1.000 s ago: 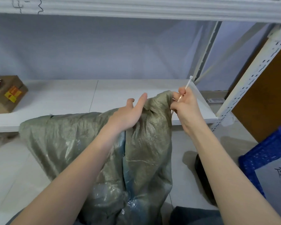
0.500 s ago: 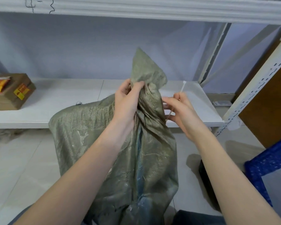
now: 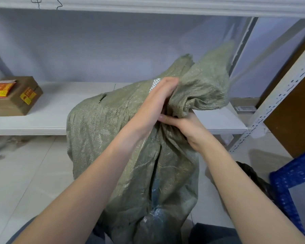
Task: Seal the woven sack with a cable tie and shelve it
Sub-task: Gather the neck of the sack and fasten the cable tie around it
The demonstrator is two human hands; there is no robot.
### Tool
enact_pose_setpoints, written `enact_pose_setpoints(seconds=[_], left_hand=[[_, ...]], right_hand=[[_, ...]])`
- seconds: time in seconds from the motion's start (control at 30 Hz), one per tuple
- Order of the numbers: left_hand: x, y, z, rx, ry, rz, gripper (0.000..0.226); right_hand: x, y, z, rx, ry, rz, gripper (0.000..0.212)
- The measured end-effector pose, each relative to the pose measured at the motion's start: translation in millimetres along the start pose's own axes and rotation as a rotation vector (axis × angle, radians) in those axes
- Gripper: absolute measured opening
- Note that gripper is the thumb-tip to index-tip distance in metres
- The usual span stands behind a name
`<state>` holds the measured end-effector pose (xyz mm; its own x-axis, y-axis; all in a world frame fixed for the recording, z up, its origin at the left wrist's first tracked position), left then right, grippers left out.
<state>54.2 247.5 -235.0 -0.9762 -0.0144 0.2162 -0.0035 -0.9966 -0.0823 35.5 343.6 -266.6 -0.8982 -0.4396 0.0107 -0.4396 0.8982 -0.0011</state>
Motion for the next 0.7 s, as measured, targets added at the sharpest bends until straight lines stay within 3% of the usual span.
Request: enact_pose_setpoints(seconds=[0.07,0.2,0.27,0.33,0.4,0.53,0.6,0.7], left_hand=[[-1,6,3,0.149,-0.062,0.163,0.018],[-11,33,7,0.81,-0.207,0.497,0.017],[-13,55,-2,1.118,0.002,0.508,0.041],[-18,74,-13,1.229,0.311,0.4,0.068],[-22,83,-20,1.18,0.496,0.272,0.081],[-22,69,-26,0.739,0.572,0.14,0.078],[-21,59,-24,0.538,0.57,0.166,0.058],[-19,55,-21,0.249,0.444,0.317,0.02]], right_hand=[[3,-1,1,0.046,0.014,0.054,0.039],[8,3,3,0.039,-0.015,0.174,0.04],[9,6,3,0.038,-0.009,0.192,0.038],[9,5,3,0.057,-0.02,0.198,0.037],[9,2,3,0.08,-0.038,0.198,0.031],[7,-8,1,0.141,-0.062,0.168,0.026],[8,-13,1,0.184,-0.077,0.147,0.028],[12,-17,4,0.192,-0.116,0.161,0.046]])
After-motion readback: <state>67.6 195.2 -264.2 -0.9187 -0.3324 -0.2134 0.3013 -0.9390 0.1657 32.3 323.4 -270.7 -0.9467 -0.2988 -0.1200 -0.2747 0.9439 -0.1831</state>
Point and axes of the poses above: each hand's wrist, its own x-axis towards the middle knuckle, its own y-axis out of the back of the hand, z = x × y, the point moved 2 cm from there along x, towards the middle knuckle, and after that the axes turned 2 degrees about x, right-handed, at the moved point
